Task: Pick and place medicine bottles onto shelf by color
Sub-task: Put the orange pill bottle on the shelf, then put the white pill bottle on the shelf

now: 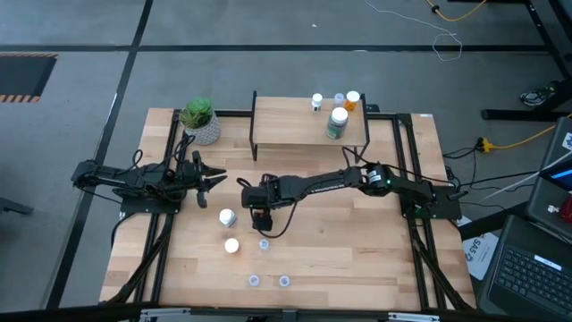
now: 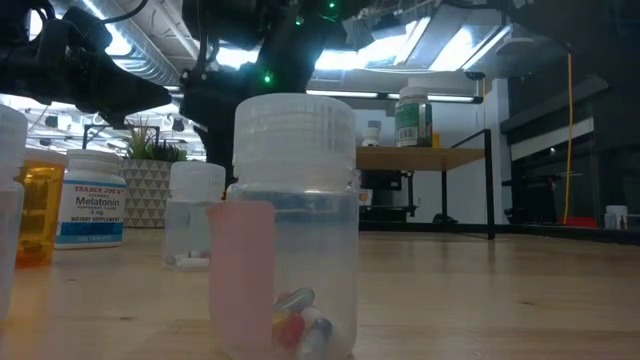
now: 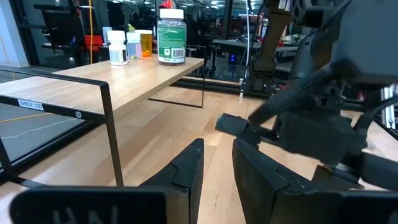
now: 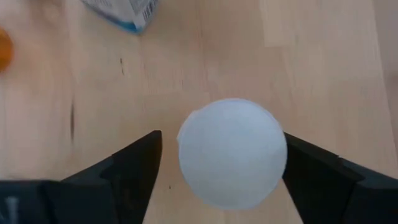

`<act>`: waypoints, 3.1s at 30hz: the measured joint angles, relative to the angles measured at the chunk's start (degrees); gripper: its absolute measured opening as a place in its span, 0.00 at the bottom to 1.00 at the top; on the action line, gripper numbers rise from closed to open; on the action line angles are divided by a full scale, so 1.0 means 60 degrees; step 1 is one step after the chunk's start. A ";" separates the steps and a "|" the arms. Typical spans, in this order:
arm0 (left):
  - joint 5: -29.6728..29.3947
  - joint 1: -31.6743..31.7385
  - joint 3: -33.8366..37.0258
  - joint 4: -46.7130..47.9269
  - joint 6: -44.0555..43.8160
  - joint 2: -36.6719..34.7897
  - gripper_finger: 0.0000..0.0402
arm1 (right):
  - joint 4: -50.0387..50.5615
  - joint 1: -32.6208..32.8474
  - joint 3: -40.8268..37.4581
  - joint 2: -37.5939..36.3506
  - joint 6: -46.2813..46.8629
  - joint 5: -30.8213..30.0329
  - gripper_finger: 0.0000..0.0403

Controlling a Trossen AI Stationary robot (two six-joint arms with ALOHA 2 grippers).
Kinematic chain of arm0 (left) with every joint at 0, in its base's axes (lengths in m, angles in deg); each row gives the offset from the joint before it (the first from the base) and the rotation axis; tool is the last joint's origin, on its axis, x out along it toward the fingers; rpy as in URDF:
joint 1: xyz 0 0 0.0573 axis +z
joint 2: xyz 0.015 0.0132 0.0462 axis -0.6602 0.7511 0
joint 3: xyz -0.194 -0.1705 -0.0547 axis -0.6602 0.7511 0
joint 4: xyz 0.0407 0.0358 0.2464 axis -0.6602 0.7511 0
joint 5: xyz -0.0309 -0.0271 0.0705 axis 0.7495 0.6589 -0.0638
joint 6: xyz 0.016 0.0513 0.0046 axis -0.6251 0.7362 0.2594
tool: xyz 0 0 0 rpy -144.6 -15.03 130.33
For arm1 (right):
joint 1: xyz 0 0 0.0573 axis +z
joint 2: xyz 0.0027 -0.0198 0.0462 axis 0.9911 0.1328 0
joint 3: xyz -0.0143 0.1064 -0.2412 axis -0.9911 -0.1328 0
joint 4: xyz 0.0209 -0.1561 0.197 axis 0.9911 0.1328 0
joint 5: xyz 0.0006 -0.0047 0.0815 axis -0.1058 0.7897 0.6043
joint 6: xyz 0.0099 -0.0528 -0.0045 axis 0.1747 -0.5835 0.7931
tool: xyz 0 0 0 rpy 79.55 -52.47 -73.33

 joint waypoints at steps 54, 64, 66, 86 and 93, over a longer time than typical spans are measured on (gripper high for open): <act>0.0000 0.0000 -0.0004 0.0004 0.0000 0.0073 0.20 | 0.3196 -0.6379 0.2197 -0.2176 -0.0642 0.0589 0.52; 0.0000 -0.0004 -0.0004 0.0004 0.0000 0.0069 0.20 | 0.3601 -0.6368 0.2200 -0.2109 -0.0656 0.0845 0.64; 0.0000 -0.0001 -0.0004 0.0004 0.0000 0.0073 0.20 | 0.3529 -0.6368 0.2201 -0.2113 -0.0649 0.0841 0.64; 0.0002 -0.0001 -0.0004 -0.0002 0.0000 0.0073 0.20 | 0.3695 -0.3861 0.2262 -0.4280 -0.0651 0.2334 0.65; 0.1166 -0.0006 -0.1166 0.0398 -0.0117 0.0439 0.20 | 0.6495 -0.2013 0.2262 -0.4605 -0.0321 0.1163 0.65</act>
